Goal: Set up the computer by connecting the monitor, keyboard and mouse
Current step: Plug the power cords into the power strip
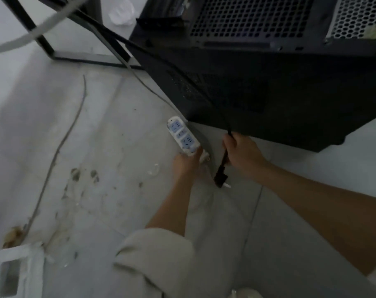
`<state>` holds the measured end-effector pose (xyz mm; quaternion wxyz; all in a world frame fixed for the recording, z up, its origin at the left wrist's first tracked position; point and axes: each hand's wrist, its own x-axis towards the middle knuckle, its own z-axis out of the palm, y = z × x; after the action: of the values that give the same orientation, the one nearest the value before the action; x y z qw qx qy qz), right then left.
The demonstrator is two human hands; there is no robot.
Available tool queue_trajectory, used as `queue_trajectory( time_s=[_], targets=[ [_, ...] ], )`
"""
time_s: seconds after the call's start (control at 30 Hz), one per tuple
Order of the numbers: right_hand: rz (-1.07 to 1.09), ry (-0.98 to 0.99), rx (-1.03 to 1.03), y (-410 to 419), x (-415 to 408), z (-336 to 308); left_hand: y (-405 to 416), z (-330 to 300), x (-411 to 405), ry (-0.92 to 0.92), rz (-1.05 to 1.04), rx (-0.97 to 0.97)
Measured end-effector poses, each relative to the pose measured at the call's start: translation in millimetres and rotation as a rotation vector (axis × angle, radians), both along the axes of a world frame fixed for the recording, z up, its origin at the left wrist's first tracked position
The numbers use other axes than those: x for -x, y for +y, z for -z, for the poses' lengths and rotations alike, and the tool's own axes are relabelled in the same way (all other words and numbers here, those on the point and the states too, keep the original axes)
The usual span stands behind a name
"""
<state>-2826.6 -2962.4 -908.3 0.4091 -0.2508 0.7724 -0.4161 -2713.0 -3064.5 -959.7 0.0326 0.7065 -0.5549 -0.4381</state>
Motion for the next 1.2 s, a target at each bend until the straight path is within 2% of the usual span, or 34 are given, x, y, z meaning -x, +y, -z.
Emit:
queue_trajectory(
  time_s=[0.07, 0.23, 0.33, 0.43, 0.53, 0.6, 0.67, 0.73, 0.93, 1.13, 1.2],
  targets=[
    [-0.029, -0.011, -0.024, 5.3, 5.2, 0.7, -5.3, 4.7, 10.8, -0.017, 0.013, 0.033],
    [-0.138, -0.026, -0.151, 16.7, 5.3, 5.5, -6.3, 4.7, 19.0, -0.123, 0.008, -0.028],
    [-0.193, -0.029, -0.208, 25.5, -0.7, 14.2, 2.1, -1.1, 4.4, -0.064, 0.017, 0.002],
    [-0.202, -0.041, -0.259, 34.9, -8.8, 23.5, 19.1, -10.9, -13.4, -0.026, 0.110, 0.006],
    [-0.136, -0.080, -0.227, 39.2, -13.7, 22.6, 36.2, -19.5, -26.5, 0.046, 0.198, -0.030],
    [-0.010, -0.152, -0.156, 38.6, -15.0, 19.5, 46.2, -22.7, -36.9, 0.094, 0.276, -0.040],
    [0.146, -0.223, -0.104, 37.6, -11.2, 16.0, 53.8, -24.7, -46.1, 0.101, 0.358, -0.060],
    [0.197, -0.299, -0.108, 36.1, -5.7, 12.2, 58.6, -28.1, -56.2, 0.082, 0.433, -0.084],
    [0.100, -0.380, -0.177, 41.7, 6.9, 7.1, 69.4, -41.6, -83.1, -0.201, 0.732, -0.095],
    [0.215, -0.465, -0.131, 38.5, 5.1, 5.4, 90.1, -52.8, -92.0, -0.465, 0.944, 0.095],
    [0.179, -0.407, -0.118, 41.4, 1.8, 3.7, 94.5, -52.1, -89.6, -0.502, 0.975, 0.118]
  ],
)
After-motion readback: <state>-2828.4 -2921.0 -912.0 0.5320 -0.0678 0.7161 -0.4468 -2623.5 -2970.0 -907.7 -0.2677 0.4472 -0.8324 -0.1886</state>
